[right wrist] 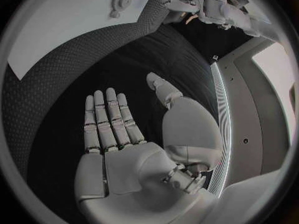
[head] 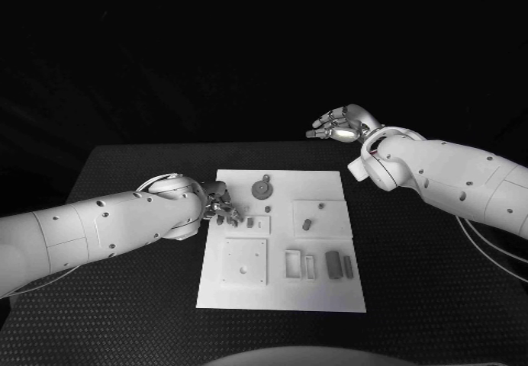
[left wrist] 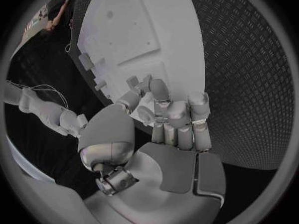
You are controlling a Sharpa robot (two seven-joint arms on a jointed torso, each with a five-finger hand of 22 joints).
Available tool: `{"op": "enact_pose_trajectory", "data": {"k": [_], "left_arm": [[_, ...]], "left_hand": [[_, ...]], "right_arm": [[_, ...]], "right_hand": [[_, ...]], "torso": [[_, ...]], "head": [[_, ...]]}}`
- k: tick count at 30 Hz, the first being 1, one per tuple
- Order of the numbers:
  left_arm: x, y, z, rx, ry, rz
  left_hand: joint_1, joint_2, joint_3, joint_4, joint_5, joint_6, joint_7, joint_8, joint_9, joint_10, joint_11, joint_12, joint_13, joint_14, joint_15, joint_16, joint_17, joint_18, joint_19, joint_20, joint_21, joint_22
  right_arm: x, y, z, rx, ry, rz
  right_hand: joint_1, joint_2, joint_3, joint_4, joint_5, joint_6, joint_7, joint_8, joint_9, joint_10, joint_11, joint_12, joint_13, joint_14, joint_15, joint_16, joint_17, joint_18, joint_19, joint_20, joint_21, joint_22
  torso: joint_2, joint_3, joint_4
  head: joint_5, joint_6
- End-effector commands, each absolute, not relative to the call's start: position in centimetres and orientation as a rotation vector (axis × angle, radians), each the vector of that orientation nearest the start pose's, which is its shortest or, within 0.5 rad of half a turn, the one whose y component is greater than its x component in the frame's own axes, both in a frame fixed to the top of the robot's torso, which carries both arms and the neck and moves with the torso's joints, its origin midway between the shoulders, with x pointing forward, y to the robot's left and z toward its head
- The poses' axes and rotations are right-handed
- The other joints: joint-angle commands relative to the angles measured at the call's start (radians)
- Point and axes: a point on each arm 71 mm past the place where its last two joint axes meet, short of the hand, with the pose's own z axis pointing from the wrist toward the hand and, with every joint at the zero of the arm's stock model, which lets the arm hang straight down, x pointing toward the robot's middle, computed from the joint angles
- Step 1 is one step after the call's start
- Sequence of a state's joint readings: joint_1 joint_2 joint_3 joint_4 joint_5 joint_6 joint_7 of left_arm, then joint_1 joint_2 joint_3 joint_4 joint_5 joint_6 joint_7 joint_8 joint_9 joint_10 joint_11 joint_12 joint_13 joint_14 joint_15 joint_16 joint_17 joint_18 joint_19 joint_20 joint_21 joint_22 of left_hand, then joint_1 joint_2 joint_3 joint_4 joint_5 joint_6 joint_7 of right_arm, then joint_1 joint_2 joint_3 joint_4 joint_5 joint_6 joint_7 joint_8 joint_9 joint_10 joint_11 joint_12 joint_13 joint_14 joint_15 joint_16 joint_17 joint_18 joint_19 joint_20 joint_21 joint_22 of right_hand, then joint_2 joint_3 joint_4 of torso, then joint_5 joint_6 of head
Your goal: Assemble the parts on the task board
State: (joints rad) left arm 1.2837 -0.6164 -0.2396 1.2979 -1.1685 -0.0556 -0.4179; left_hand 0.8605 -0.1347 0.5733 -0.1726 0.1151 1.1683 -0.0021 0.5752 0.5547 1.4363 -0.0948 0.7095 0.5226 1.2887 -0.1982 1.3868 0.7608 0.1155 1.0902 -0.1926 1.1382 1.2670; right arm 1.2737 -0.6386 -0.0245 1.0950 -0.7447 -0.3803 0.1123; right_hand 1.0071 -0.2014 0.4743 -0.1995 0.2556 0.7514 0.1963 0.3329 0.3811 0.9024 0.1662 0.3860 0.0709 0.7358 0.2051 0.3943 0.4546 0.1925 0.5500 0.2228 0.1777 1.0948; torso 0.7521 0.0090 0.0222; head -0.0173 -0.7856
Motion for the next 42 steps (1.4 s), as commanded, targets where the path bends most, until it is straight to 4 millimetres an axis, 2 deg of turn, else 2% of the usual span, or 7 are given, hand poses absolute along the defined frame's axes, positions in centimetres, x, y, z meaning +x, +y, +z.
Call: {"op": "enact_pose_trajectory", "data": {"k": [1, 19, 31, 42], "left_arm": [[51.03, 17.22, -25.02, -0.033, 2.164, -0.353], [51.05, 17.30, -25.08, -0.030, 2.172, -0.351], [51.01, 17.20, -25.08, -0.028, 2.173, -0.354], [50.98, 17.11, -25.08, -0.028, 2.174, -0.357]], "left_hand": [[0.002, -0.011, 0.000, 0.007, -0.007, 0.004, 0.002, -0.001, -0.001, -0.004, -0.001, 0.004, -0.001, -0.003, -0.002, 0.004, -0.001, 0.004, 0.004, -0.069, -0.004, 0.000], [-0.003, -0.035, 0.004, 0.031, -0.020, 0.004, 0.001, 0.001, -0.002, -0.004, 0.000, 0.007, -0.003, -0.003, -0.002, 0.006, -0.002, 0.005, 0.004, -0.070, -0.004, 0.001], [-0.007, -0.057, 0.004, 0.058, -0.061, 0.001, 0.001, 0.002, -0.001, -0.006, 0.000, 0.009, -0.005, -0.005, -0.001, 0.007, -0.002, 0.006, 0.003, -0.071, -0.005, 0.002], [-0.024, -0.077, -0.002, 0.085, -0.066, 0.000, 0.002, 0.005, 0.001, -0.006, 0.001, 0.011, -0.006, -0.006, 0.000, 0.008, -0.002, 0.006, 0.002, -0.071, -0.005, 0.002]], "right_arm": [[57.39, -23.11, -16.00, 0.511, 1.530, 0.909], [57.35, -23.09, -16.00, 0.511, 1.531, 0.910], [57.34, -23.10, -15.99, 0.511, 1.530, 0.910], [57.34, -23.07, -15.99, 0.511, 1.531, 0.910]], "right_hand": [[-0.012, -0.003, 0.000, 0.006, 0.007, -0.008, 0.012, 0.006, -0.001, -0.001, 0.008, -0.007, -0.002, -0.006, -0.002, 0.004, -0.001, -0.014, 0.005, 0.001, -0.003, 0.001], [-0.013, -0.003, 0.000, 0.008, 0.009, -0.009, 0.012, 0.007, -0.001, -0.001, 0.008, -0.007, -0.002, -0.007, -0.002, 0.005, -0.002, -0.013, 0.005, 0.000, -0.005, 0.002], [-0.014, -0.004, -0.001, 0.008, 0.009, -0.009, 0.013, 0.007, -0.002, -0.001, 0.008, -0.007, -0.002, -0.007, -0.002, 0.005, -0.003, -0.013, 0.005, 0.000, -0.006, 0.002], [-0.015, -0.004, -0.002, 0.009, 0.010, -0.009, 0.013, 0.007, -0.002, -0.001, 0.008, -0.007, -0.002, -0.007, -0.002, 0.006, -0.003, -0.013, 0.005, 0.001, -0.007, 0.003]], "torso": [[0.000, 0.0003, 0.0002], [0.000, 0.0004, -0.0004], [0.000, 0.0001, 0.0000], [0.000, 0.0006, -0.0006]], "head": [[0.000, -0.002], [0.000, -0.003], [0.000, -0.004], [0.000, -0.004]]}}
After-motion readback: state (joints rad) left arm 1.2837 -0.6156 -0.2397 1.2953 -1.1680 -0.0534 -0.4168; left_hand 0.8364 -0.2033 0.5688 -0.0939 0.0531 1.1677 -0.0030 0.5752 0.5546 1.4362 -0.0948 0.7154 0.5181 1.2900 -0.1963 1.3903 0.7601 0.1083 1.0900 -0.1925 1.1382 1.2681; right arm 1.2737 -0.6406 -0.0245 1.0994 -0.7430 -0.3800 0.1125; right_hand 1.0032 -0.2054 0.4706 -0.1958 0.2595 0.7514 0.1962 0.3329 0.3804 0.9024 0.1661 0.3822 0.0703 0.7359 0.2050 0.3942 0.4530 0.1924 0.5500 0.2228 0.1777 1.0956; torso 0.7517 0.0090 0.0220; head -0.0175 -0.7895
